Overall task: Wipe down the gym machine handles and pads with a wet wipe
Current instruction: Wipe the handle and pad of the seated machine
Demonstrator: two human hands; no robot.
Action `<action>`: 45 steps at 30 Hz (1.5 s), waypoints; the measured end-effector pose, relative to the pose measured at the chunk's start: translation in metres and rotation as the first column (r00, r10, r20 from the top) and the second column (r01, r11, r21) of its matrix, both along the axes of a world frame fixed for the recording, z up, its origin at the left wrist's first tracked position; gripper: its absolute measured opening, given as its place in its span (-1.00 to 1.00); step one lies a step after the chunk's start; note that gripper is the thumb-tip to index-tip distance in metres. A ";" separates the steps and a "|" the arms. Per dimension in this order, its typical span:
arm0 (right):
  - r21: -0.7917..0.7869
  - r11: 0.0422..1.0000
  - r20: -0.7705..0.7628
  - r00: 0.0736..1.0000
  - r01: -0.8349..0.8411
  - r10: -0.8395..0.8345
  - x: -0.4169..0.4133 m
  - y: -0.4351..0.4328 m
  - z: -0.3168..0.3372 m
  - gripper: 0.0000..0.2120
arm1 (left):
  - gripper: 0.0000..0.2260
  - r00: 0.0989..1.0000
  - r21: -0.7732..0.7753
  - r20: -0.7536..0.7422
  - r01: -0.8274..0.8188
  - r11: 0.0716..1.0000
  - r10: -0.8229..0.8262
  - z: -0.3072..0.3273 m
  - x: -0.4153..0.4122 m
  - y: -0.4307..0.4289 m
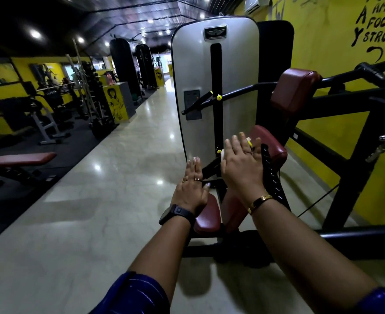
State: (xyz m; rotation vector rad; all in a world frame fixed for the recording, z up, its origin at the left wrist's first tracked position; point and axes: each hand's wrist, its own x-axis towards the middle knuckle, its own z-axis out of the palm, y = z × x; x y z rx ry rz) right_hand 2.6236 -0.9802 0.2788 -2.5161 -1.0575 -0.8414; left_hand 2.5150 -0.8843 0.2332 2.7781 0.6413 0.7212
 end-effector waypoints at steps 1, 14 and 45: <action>-0.006 1.000 0.008 1.000 -0.012 0.012 0.001 0.000 -0.001 -0.47 | -0.28 1.000 0.001 -0.005 -0.003 1.000 0.003 -0.001 0.000 0.001; -0.049 0.999 0.047 0.999 -0.024 0.026 -0.012 0.007 -0.007 -0.56 | -0.27 1.000 0.028 -0.006 0.016 0.999 -0.016 -0.004 0.002 0.005; -0.083 0.991 0.017 0.994 -0.106 0.108 -0.012 -0.007 0.001 -0.52 | -0.44 1.000 -0.041 -0.001 -0.027 0.999 0.027 -0.009 0.006 0.005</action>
